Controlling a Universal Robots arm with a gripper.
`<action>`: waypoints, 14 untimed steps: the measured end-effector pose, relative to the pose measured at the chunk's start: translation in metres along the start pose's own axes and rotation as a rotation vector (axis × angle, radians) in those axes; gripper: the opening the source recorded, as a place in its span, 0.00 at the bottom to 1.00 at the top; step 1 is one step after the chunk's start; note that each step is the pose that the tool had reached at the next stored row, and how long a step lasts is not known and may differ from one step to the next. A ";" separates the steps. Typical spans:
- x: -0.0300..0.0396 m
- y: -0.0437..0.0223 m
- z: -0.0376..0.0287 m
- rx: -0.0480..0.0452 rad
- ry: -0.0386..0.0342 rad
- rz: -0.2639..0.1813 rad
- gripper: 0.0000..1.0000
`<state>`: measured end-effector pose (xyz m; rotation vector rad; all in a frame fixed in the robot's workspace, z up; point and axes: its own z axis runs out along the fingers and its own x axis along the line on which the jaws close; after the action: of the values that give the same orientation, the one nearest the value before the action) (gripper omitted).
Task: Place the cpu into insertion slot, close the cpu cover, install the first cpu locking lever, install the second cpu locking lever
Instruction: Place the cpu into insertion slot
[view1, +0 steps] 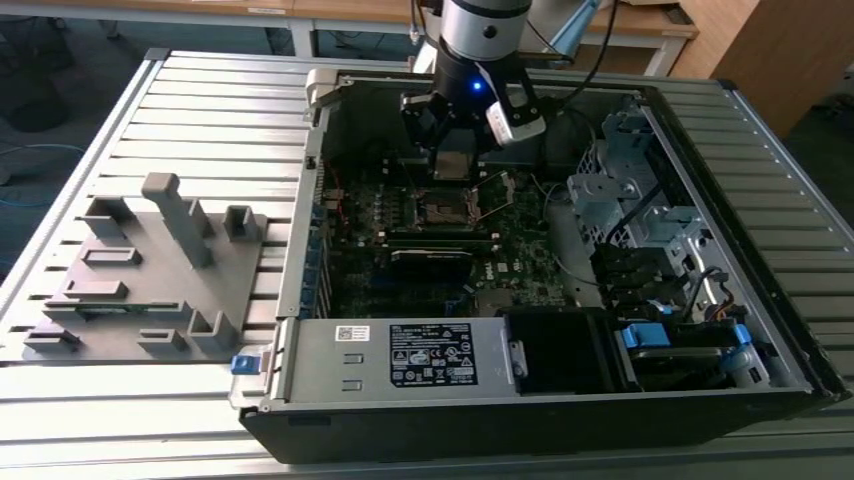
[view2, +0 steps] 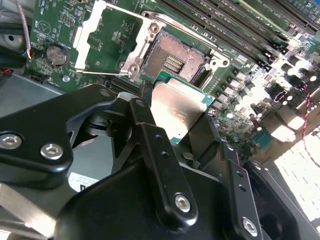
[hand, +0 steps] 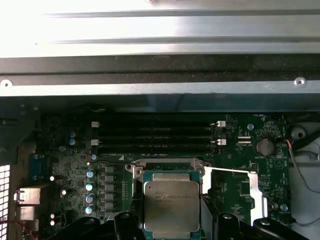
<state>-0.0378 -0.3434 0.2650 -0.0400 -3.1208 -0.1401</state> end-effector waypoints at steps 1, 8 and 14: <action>0.0000 -0.0001 0.0010 0.0000 -0.0001 0.000 0.54; 0.0001 -0.0007 0.0083 0.0001 -0.0006 0.000 0.54; 0.0000 -0.0011 0.0123 0.0000 -0.0008 0.000 0.54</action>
<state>-0.0381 -0.3434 0.2526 -0.0400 -3.1215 -0.1402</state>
